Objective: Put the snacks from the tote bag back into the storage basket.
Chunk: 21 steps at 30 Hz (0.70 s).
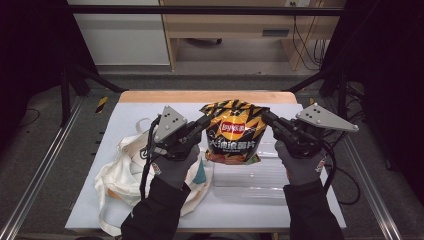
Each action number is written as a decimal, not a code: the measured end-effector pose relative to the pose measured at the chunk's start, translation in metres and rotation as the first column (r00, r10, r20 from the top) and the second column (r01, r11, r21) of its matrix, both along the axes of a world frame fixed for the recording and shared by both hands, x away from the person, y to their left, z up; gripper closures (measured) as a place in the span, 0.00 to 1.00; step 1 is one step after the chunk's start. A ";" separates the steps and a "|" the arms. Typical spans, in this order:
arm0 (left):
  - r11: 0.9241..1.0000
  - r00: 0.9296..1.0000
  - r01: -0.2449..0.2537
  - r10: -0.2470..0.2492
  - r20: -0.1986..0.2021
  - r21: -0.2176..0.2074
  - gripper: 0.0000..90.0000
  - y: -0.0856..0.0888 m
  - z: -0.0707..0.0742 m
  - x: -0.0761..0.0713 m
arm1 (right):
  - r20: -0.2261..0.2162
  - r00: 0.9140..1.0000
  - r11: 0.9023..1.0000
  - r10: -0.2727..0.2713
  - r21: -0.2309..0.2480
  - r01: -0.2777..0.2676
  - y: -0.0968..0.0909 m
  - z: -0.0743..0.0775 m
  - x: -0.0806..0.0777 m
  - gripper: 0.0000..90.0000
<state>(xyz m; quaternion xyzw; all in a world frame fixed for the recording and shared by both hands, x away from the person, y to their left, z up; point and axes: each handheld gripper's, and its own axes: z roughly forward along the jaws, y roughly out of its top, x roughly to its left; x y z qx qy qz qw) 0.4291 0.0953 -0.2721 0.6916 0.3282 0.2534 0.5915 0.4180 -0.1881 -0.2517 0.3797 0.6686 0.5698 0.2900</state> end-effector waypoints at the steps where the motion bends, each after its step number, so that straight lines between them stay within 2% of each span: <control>1: 1.000 1.000 0.003 -0.003 0.000 -0.005 1.00 -0.002 -0.001 0.000 | 0.002 1.000 1.000 -0.001 -0.003 0.001 -0.001 0.000 -0.001 1.00; 21: 0.999 0.999 0.035 -0.034 -0.021 0.012 1.00 -0.020 -0.016 -0.002 | -0.015 1.000 1.000 -0.017 -0.009 0.017 -0.021 -0.014 -0.006 1.00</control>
